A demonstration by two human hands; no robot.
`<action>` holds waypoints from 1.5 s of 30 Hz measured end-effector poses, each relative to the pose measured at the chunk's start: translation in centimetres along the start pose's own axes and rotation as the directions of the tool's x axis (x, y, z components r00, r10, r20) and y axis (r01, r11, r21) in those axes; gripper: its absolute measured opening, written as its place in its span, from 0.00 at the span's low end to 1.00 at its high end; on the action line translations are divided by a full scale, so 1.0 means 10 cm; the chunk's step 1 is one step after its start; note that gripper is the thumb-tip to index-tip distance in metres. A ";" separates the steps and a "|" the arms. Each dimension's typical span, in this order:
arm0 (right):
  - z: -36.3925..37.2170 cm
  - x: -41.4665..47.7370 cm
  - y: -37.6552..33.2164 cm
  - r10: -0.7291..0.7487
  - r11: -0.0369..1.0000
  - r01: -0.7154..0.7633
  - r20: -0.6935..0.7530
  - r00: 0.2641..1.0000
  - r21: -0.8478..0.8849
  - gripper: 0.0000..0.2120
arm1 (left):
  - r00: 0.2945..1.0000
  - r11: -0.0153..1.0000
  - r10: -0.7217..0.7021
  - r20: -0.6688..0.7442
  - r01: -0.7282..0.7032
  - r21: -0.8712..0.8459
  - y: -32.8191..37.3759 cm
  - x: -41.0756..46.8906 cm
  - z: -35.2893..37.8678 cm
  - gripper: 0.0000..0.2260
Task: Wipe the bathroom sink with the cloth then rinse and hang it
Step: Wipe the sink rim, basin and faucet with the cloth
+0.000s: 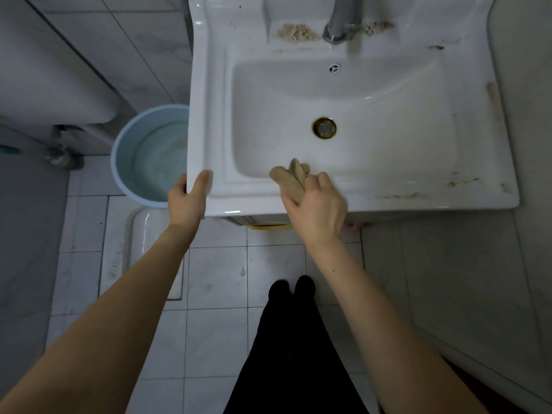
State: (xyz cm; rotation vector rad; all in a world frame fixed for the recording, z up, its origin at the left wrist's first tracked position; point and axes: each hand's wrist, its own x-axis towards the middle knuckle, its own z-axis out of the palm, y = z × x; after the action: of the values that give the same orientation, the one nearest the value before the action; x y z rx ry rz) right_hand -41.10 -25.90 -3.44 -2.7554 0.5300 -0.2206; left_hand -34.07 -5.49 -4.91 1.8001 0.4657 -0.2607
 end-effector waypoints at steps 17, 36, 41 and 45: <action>-0.22 0.27 0.61 0.034 0.998 -0.032 0.029 0.999 -0.060 0.17 | 1.000 1.000 0.011 0.026 -0.011 0.009 -0.02 0.01 -0.01 0.07; 0.05 0.10 -0.01 -0.004 0.989 0.020 -0.112 0.994 0.144 0.10 | 1.000 0.999 0.009 0.006 -0.009 0.040 0.01 -0.02 0.01 0.08; -0.15 0.20 0.67 0.059 0.998 -0.056 -0.073 0.996 0.041 0.13 | 1.000 0.998 0.014 0.020 -0.015 0.068 0.01 -0.03 0.01 0.11; -0.40 0.26 1.31 0.179 0.983 -0.183 -0.209 0.961 0.003 0.17 | 1.000 0.998 0.014 -0.007 -0.014 0.063 0.03 -0.05 0.02 0.07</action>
State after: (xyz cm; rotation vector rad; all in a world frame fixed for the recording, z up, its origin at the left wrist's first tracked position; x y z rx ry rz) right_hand -43.89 -39.56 -4.01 -2.6935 0.8372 -0.4667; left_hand -34.35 -5.86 -4.54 1.8661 0.4546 -0.2613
